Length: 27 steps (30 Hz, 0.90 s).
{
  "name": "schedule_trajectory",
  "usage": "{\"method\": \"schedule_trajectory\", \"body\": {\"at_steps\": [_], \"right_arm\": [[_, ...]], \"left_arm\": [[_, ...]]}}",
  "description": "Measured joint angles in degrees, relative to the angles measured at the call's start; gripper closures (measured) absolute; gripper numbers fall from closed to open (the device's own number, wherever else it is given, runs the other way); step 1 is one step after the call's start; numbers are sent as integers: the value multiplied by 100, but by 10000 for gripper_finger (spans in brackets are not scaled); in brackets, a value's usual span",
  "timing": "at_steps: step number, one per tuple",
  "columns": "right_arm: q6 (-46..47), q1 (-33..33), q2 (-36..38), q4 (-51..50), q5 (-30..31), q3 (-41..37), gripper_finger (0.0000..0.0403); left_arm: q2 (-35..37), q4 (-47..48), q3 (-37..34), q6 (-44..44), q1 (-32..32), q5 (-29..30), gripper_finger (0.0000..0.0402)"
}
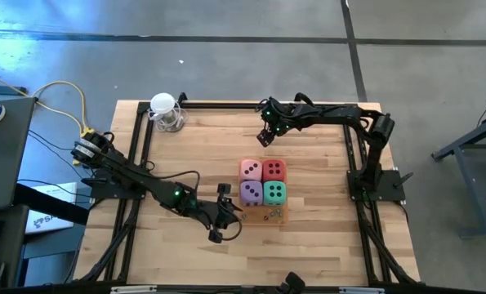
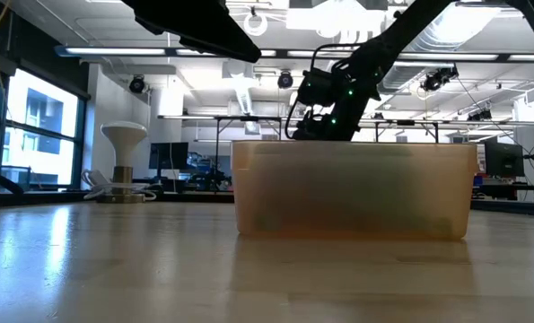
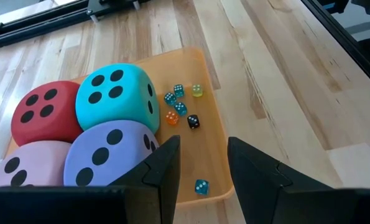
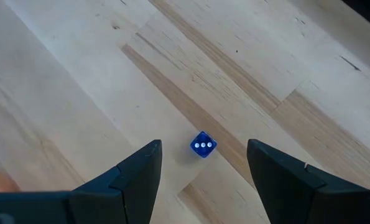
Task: Pick & Place Dice
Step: Put the small dark blue die into the orange bin
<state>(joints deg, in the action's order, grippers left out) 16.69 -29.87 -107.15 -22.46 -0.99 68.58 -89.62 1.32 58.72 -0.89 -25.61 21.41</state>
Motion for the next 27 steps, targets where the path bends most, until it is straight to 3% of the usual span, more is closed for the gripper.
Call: {"method": "schedule_trajectory", "body": {"at_steps": [11, 27], "right_arm": [[0, 24, -23, -2, -44, 2, 174], [-188, 105, -654, 42, 37, 41, 174]], "left_arm": [[0, 16, 0, 2, 0, 0, 274], [0, 38, 0, 7, 0, 0, 274]]}}
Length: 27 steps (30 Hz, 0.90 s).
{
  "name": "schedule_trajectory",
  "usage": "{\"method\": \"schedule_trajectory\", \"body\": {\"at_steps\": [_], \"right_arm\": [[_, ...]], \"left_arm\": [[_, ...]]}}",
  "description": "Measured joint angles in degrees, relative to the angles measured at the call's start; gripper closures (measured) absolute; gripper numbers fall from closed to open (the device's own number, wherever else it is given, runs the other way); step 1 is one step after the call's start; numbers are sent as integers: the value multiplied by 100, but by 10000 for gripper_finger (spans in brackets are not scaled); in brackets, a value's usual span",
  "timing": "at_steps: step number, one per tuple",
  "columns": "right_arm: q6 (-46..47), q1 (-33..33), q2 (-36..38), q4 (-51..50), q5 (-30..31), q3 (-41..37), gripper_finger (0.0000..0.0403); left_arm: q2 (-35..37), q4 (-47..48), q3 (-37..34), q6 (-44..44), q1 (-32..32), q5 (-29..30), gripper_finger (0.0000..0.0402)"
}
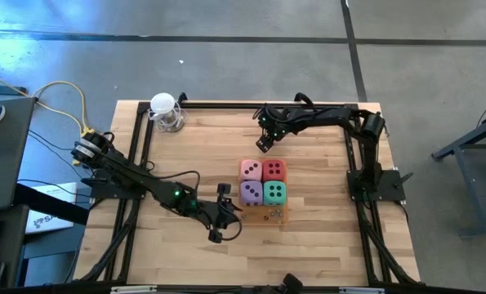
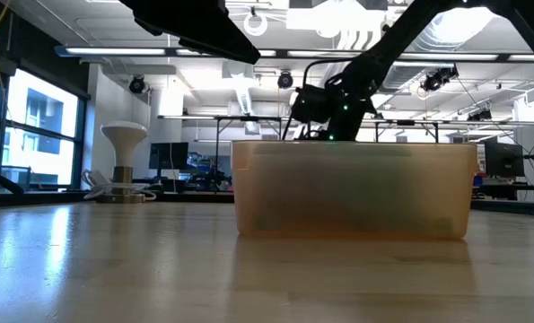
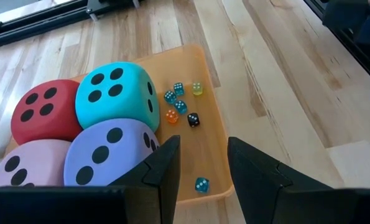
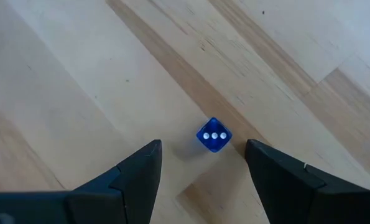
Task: Pick & Place Dice
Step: Put the small dark blue die into the orange bin
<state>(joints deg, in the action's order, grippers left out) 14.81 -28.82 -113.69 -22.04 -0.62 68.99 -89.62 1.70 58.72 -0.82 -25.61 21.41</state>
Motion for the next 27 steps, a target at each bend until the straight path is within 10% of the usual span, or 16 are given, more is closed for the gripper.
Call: {"method": "schedule_trajectory", "body": {"at_steps": [27], "right_arm": [[168, -4, -24, 39, -59, -22, 174]], "left_arm": [[0, 1, 0, -4, 0, 0, 274]]}}
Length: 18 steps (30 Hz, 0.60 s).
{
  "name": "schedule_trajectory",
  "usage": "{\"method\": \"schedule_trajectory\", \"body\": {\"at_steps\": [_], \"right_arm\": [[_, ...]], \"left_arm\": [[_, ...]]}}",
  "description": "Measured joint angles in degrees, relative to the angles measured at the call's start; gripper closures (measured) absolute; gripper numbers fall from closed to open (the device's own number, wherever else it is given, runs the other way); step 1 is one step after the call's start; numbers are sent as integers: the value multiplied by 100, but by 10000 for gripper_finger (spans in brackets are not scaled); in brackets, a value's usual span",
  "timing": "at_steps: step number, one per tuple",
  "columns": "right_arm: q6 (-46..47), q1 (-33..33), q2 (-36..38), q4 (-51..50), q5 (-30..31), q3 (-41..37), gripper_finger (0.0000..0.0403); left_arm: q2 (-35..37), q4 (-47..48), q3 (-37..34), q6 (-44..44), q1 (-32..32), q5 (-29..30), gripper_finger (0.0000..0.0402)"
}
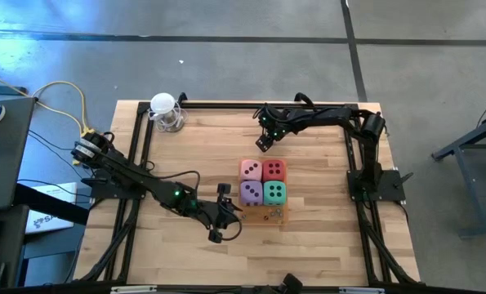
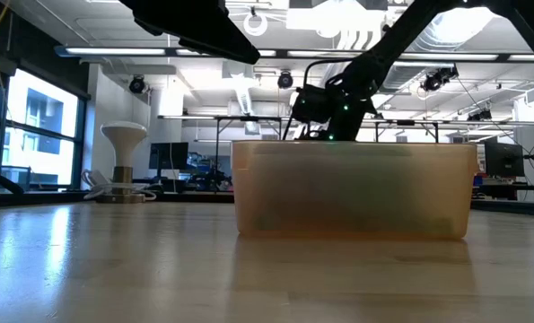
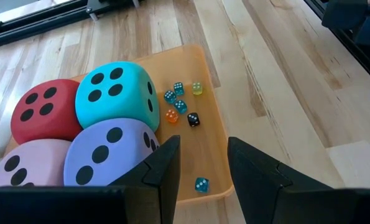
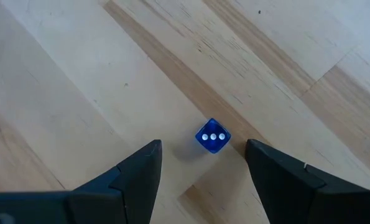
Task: Pick & Place Dice
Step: Put the small dark blue die into the orange bin
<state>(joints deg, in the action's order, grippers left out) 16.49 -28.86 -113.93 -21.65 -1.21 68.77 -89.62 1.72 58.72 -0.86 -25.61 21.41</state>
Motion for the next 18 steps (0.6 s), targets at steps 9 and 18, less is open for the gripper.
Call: {"method": "schedule_trajectory", "body": {"at_steps": [9, 18], "right_arm": [[9, 0, 0, 8, 81, -2, 174], [-10, 76, -2, 220, 163, -17, 174]], "left_arm": [[0, 0, -2, 0, -2, 0, 274], [2, 4, 0, 0, 0, 0, 274]]}}
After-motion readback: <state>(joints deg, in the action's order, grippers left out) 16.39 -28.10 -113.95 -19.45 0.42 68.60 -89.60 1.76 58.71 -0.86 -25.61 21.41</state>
